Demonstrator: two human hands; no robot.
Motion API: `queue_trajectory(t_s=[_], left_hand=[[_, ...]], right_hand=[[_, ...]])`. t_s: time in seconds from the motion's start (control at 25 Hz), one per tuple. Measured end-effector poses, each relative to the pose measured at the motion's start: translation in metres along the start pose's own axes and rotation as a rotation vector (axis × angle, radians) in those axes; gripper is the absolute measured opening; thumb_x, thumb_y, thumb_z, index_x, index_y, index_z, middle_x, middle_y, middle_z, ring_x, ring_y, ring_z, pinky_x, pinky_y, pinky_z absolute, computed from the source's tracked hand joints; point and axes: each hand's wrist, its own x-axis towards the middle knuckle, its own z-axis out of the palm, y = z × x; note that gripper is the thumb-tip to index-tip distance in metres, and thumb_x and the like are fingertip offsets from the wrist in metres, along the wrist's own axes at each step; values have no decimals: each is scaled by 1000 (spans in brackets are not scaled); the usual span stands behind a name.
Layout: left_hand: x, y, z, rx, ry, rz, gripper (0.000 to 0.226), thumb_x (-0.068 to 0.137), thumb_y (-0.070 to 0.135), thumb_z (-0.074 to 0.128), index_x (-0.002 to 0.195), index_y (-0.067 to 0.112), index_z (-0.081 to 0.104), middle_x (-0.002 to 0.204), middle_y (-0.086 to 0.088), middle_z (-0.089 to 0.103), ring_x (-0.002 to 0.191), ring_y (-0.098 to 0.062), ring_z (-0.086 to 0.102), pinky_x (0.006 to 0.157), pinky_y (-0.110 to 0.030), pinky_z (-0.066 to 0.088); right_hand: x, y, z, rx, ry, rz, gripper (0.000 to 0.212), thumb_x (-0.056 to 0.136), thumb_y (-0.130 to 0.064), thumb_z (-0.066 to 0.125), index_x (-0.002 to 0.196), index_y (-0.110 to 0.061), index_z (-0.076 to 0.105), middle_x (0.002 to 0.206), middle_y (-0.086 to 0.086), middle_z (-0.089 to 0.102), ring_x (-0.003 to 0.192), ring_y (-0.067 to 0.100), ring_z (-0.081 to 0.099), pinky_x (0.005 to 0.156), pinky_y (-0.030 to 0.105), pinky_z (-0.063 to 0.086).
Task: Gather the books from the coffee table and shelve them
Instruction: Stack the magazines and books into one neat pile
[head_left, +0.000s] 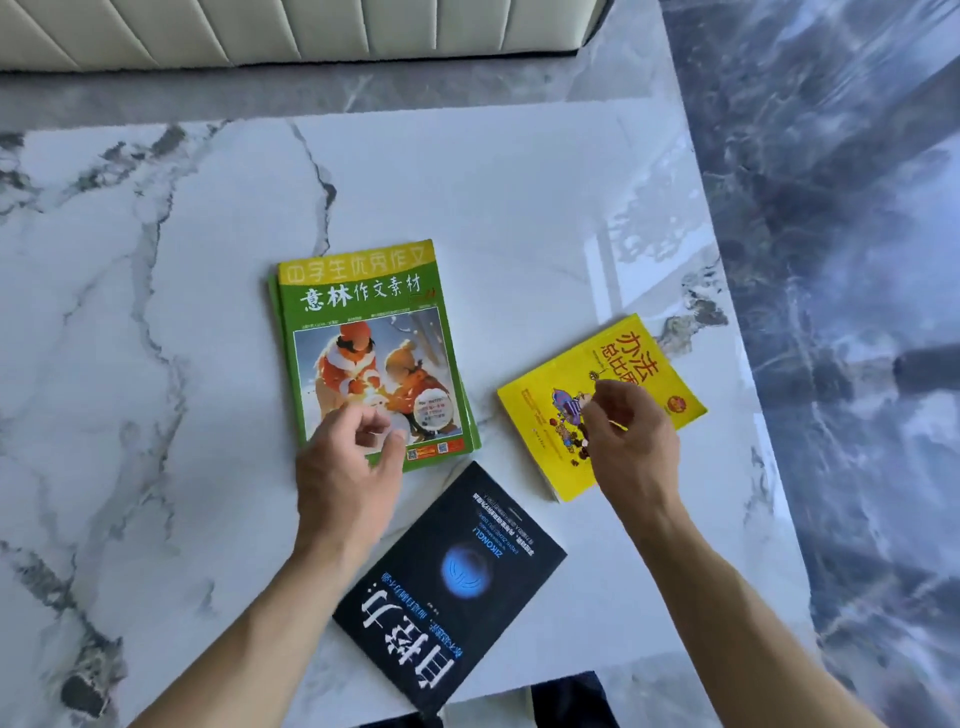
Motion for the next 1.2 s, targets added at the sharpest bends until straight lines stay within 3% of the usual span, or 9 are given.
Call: queue_trajectory(t_s=[0.12, 0.4, 0.48, 0.6, 0.68, 0.84, 0.96, 1.08, 1.2], left_hand=[[2, 26, 23, 19, -139, 109, 8, 85, 15, 71, 92, 14, 67, 91, -1, 73, 82, -22, 67, 78, -39, 57], [18, 66, 83, 129, -449, 190, 44, 91, 21, 66, 132, 10, 56, 134, -9, 62, 121, -26, 60, 103, -40, 48], [24, 69, 96, 269, -507, 154, 57, 93, 27, 63, 144, 9, 44, 145, -11, 52, 134, -28, 49, 109, -38, 40], [30, 74, 112, 457, -489, 114, 59, 94, 35, 57, 144, 6, 40, 141, -17, 51, 131, -34, 46, 105, -42, 38], [28, 77, 118, 465, -475, 103, 50, 95, 34, 53, 136, 6, 49, 130, -18, 56, 119, -35, 53, 98, -41, 41], [26, 78, 117, 210, -509, 58, 23, 95, 23, 54, 114, 11, 59, 98, -11, 71, 85, -34, 66, 71, -37, 49], [28, 77, 100, -69, -461, 42, 8, 91, 13, 60, 98, 12, 62, 90, -8, 74, 81, -33, 69, 75, -48, 57], [35, 72, 73, -295, -389, -18, 10, 94, 5, 59, 97, 14, 61, 85, -3, 70, 69, -16, 67, 65, -41, 62], [38, 53, 39, -515, -333, -113, 14, 94, 11, 60, 99, 22, 64, 96, -7, 75, 85, -22, 73, 74, -39, 62]], right_hand=[[-6, 15, -24, 61, 118, 150, 27, 94, -13, 62, 120, -10, 68, 110, 5, 72, 86, 14, 66, 78, 17, 45], [-6, 62, -34, 162, 94, 398, 66, 94, -37, 66, 148, -8, 43, 130, 7, 58, 108, 22, 60, 97, 48, 54], [-1, 67, -30, 173, 39, 448, 68, 94, -38, 66, 148, -5, 42, 127, 9, 60, 112, 26, 60, 97, 44, 53], [10, 67, -24, 215, -15, 479, 33, 93, -35, 67, 114, -10, 59, 96, 3, 63, 90, 26, 55, 69, 30, 44], [14, 64, -21, 229, -20, 481, 30, 91, -33, 69, 80, -14, 49, 72, -2, 48, 75, 25, 46, 53, 27, 30], [20, 63, -19, 269, -20, 477, 31, 87, -34, 73, 78, -17, 49, 70, -4, 45, 64, 19, 44, 51, 26, 29], [18, 54, -14, 318, 26, 417, 24, 86, -35, 74, 89, -16, 60, 78, -3, 59, 68, 17, 56, 59, 28, 47], [14, 33, 1, 383, 45, 352, 20, 90, -28, 66, 99, -11, 70, 98, 17, 76, 90, 35, 72, 85, 53, 60], [11, -2, 21, 418, -7, 236, 12, 95, -15, 61, 91, -12, 72, 93, 19, 77, 77, 26, 67, 76, 44, 59]])
